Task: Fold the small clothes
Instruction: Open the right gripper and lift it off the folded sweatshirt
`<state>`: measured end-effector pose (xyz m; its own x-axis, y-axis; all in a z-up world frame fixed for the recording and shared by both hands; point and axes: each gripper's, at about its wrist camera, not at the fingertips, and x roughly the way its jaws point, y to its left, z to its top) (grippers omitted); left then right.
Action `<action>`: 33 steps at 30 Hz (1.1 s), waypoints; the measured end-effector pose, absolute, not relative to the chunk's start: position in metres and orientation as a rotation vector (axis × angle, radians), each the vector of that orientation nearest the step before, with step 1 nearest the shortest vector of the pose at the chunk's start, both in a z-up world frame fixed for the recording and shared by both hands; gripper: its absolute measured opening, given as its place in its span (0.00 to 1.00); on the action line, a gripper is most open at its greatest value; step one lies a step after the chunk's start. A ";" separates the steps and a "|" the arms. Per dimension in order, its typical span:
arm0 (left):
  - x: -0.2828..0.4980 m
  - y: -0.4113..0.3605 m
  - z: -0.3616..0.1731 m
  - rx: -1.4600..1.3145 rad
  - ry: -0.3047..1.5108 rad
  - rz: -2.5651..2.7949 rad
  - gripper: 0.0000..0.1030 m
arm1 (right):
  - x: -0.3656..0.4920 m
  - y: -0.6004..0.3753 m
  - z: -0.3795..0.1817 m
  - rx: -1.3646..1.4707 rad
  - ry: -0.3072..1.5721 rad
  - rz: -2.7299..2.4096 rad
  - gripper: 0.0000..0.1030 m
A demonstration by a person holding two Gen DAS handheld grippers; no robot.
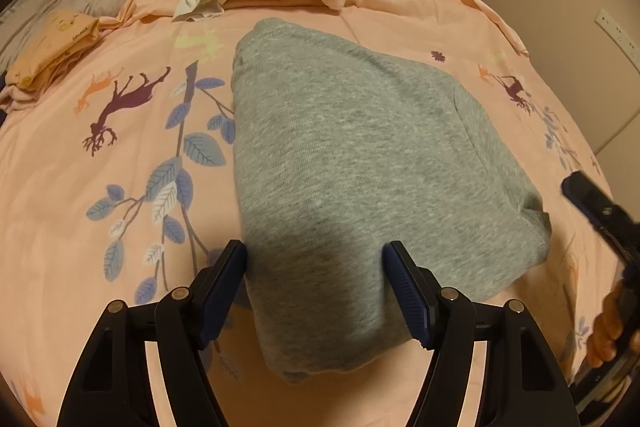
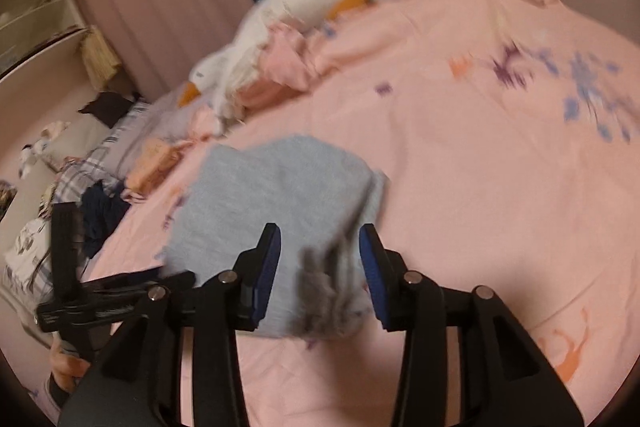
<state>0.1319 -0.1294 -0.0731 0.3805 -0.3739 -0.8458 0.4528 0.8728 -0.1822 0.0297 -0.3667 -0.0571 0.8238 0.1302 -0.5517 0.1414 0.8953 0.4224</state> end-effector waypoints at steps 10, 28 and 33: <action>0.133 -0.129 -0.074 0.085 1.055 -0.531 0.68 | 0.054 -0.326 -0.070 0.289 0.720 0.064 0.25; 0.132 -0.128 -0.076 0.091 1.069 -0.539 0.69 | 0.051 -0.325 -0.096 0.284 0.784 0.056 0.21; 0.131 -0.127 -0.074 0.091 1.073 -0.537 0.69 | 0.051 -0.327 -0.097 0.301 0.779 0.062 0.21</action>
